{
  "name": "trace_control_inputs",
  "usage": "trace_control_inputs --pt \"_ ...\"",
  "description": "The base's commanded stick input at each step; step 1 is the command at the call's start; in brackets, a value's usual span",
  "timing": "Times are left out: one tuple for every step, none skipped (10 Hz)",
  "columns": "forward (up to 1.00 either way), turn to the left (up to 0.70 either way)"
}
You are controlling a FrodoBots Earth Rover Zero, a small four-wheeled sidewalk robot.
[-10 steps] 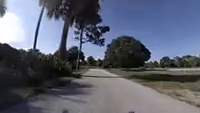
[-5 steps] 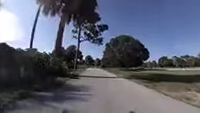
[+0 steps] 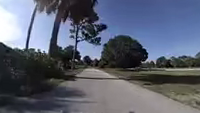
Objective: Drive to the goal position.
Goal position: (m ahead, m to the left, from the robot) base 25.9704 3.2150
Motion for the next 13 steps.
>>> trace_control_inputs --pt "0.70 0.00" --pt "0.70 0.00" --pt "0.70 0.00" --pt "0.70 0.00" --pt "0.70 0.00" --pt "0.70 0.00" --pt "0.70 0.00" --pt "0.70 0.00" --pt "0.70 0.00" --pt "0.70 0.00" --pt "0.70 0.07" --pt "0.70 0.30" --pt "0.70 0.35"
